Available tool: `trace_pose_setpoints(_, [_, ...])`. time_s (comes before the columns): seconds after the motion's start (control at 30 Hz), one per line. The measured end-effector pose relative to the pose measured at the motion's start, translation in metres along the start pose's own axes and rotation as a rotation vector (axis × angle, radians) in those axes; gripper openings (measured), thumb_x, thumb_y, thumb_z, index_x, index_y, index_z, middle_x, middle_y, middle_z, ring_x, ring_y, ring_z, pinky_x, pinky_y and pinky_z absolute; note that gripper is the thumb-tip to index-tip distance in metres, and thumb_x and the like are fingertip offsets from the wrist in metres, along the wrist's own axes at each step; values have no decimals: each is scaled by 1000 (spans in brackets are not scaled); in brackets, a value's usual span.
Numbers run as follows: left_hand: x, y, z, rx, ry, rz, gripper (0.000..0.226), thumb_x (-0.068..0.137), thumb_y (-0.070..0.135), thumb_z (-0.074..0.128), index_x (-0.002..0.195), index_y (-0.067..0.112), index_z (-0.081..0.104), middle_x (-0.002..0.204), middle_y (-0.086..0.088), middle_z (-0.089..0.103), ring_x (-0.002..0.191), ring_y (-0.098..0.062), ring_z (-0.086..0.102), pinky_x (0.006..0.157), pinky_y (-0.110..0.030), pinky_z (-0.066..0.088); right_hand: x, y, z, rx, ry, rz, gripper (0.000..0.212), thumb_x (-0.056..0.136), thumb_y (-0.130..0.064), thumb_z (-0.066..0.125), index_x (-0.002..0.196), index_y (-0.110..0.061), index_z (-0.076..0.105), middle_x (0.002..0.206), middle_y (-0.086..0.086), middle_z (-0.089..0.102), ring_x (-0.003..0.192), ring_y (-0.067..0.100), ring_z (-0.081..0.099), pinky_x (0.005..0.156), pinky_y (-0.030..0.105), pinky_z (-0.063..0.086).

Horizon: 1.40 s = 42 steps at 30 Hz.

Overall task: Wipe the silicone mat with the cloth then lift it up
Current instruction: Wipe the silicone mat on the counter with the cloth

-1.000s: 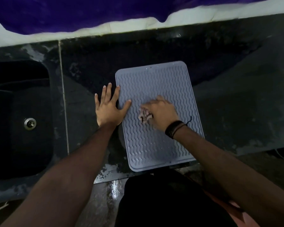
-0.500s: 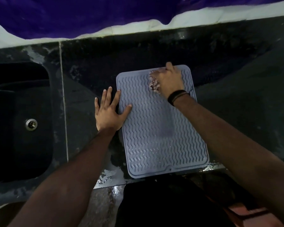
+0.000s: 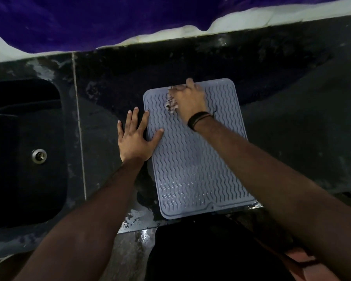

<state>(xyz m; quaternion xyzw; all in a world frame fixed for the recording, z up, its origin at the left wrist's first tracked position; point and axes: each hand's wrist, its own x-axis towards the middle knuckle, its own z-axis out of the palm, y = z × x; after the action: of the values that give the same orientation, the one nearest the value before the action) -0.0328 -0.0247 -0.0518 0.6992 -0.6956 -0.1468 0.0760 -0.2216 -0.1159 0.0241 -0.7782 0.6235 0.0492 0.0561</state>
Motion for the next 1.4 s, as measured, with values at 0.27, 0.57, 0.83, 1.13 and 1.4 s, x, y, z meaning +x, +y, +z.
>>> trace_pose_setpoints(0.27, [0, -1, 0, 3, 5, 8, 81, 94, 80, 35, 161, 36, 27, 172, 3, 13, 159, -15, 3, 128, -50, -2, -1, 39, 2, -15, -9, 262, 29, 80, -16, 62, 108, -11, 65, 106, 10, 65, 120, 35, 43, 84, 43, 42])
trace_pose_setpoints(0.57, [0, -1, 1, 18, 2, -2, 81, 94, 81, 35, 161, 36, 27, 172, 2, 13, 159, -15, 3, 128, -50, -1, 2, 2, 3, 22, -5, 29, 40, 82, -10, 57, 122, -13, 59, 119, 6, 62, 121, 29, 41, 87, 43, 43])
trace_pose_setpoints(0.83, [0, -1, 2, 27, 8, -4, 81, 94, 81, 34, 161, 36, 27, 172, 3, 13, 159, -15, 4, 128, -50, -1, -36, 23, 14, 36, -33, 82, 44, 83, -14, 60, 126, -9, 56, 128, 9, 58, 127, 34, 39, 94, 45, 42])
trace_pose_setpoints(1.13, [-2, 0, 0, -3, 15, 7, 81, 94, 80, 35, 161, 35, 29, 172, 1, 15, 159, -16, 4, 128, -50, -2, -132, 19, 11, 29, -176, -48, 47, 81, -20, 66, 127, -15, 57, 131, 2, 57, 126, 27, 40, 97, 43, 40])
trace_pose_setpoints(1.4, [-2, -1, 3, -7, 35, 21, 81, 94, 80, 35, 160, 34, 30, 172, -1, 16, 159, -18, 6, 128, -52, -2, -21, 18, -2, 28, -96, 111, 47, 85, -10, 57, 131, -9, 51, 133, 12, 51, 131, 33, 34, 101, 46, 38])
